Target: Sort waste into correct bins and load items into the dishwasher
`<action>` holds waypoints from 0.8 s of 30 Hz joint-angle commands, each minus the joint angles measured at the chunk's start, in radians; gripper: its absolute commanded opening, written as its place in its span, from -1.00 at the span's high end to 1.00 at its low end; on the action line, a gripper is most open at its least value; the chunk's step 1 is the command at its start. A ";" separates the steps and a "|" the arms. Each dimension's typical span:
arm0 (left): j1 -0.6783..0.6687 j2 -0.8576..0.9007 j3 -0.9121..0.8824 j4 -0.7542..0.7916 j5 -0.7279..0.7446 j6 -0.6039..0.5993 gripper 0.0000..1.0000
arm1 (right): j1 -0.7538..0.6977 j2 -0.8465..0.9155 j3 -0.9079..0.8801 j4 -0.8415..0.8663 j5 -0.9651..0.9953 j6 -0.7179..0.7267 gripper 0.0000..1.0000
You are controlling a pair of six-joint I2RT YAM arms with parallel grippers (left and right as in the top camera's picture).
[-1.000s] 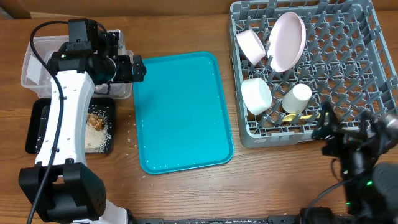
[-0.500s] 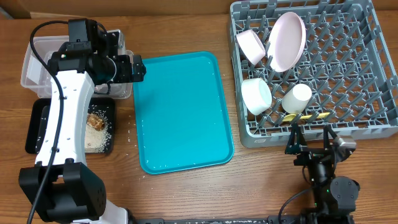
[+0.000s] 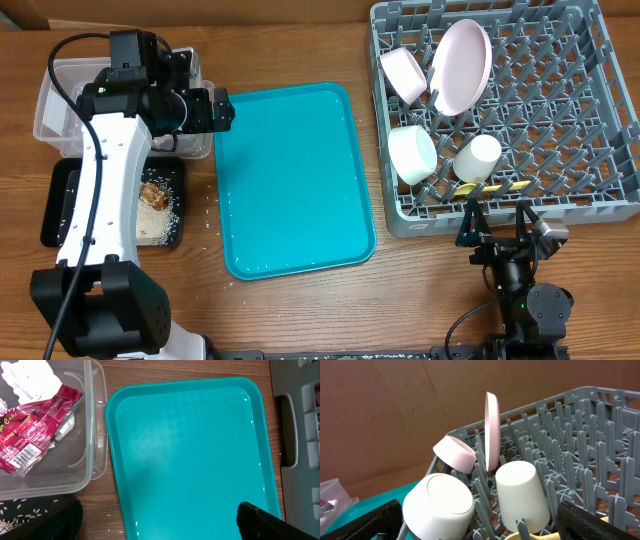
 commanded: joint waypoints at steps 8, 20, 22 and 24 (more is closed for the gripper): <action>0.000 -0.007 0.020 -0.004 0.003 0.011 -0.99 | -0.004 -0.012 -0.012 0.007 0.001 0.003 -1.00; -0.056 -0.314 0.008 -0.048 -0.161 0.042 -1.00 | -0.004 -0.012 -0.012 0.007 0.001 0.003 -1.00; -0.062 -0.404 -0.030 -0.034 -0.192 0.043 -1.00 | -0.004 -0.012 -0.012 0.007 0.001 0.003 -1.00; -0.051 -0.517 -0.119 0.045 -0.199 0.054 -1.00 | -0.004 -0.012 -0.012 0.007 0.001 0.003 -1.00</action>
